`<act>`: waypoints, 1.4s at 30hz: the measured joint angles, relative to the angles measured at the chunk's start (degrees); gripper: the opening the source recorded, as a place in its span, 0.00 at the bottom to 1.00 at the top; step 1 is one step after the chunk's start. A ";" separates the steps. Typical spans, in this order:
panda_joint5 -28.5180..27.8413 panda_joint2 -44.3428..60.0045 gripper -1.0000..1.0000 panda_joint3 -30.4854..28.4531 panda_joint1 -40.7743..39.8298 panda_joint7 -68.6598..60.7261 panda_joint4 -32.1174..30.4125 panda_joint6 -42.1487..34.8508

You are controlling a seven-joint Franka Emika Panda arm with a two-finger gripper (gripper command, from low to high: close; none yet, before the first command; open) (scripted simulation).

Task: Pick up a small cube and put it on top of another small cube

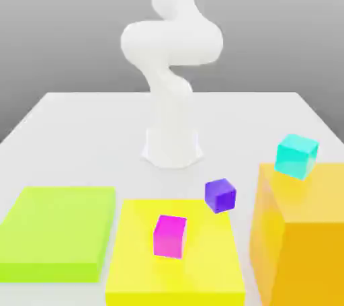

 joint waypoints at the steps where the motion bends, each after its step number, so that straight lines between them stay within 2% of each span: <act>1: 0.31 1.13 0.50 0.68 1.31 -0.88 -0.68 0.80; 13: 3.59 15.96 0.50 8.86 16.93 -12.12 -11.51 12.33; 24: 4.84 33.43 0.50 15.10 28.29 -23.51 -27.93 27.36; 28: 4.30 39.10 0.50 14.31 27.80 -26.70 -35.57 32.67; 32: -1.22 45.01 0.50 13.67 26.66 -23.98 -36.36 37.10; 36: -9.77 52.06 0.50 5.37 32.58 -18.06 -35.04 42.67; 39: -10.58 57.28 0.50 -1.15 39.15 -17.04 -34.25 47.07; 40: -10.56 58.25 0.00 -2.12 40.19 -16.95 -34.12 47.89; 42: -10.57 58.25 0.00 -2.12 40.19 -16.93 -34.12 47.88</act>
